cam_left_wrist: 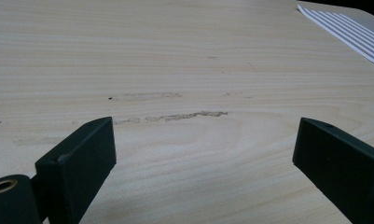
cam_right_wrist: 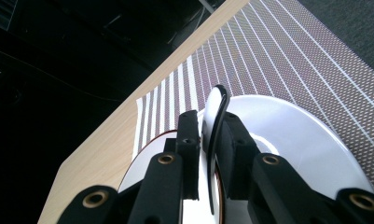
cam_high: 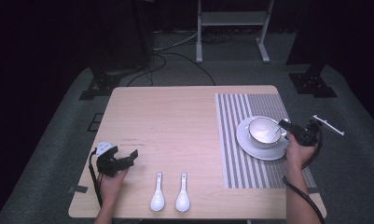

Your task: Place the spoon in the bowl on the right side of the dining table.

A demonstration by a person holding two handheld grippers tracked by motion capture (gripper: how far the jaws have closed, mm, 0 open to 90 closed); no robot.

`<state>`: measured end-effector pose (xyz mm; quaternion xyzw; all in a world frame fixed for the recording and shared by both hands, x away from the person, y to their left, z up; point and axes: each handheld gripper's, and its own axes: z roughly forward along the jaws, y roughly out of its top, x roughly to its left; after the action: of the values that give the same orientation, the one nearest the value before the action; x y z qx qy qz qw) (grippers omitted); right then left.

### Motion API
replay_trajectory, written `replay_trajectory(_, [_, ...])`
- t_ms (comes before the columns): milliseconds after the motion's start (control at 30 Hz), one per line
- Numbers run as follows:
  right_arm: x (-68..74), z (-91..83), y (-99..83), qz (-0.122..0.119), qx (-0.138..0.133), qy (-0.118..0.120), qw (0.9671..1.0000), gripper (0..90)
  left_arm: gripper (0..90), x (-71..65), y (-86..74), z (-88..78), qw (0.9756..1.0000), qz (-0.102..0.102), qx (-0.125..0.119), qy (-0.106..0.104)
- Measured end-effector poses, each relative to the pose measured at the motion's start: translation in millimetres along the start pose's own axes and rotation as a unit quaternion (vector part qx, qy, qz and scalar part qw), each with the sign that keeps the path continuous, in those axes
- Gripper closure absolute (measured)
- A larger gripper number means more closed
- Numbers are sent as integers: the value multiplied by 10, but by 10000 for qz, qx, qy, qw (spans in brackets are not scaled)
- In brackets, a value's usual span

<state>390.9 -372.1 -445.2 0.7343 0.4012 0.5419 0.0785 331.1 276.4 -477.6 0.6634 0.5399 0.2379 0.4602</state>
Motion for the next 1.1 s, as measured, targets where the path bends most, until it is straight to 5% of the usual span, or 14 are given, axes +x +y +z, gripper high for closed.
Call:
replay_trajectory(667, [-81, -71, 1, 49, -2, 426, 9991, 568, 47, -1, 0, 1, 10000, 5, 1, 5])
replay_trajectory(1100, [-142, -156, -36, 22, -2, 574, 9983, 505, 47, -1, 0, -1, 10000, -3, 11, 17])
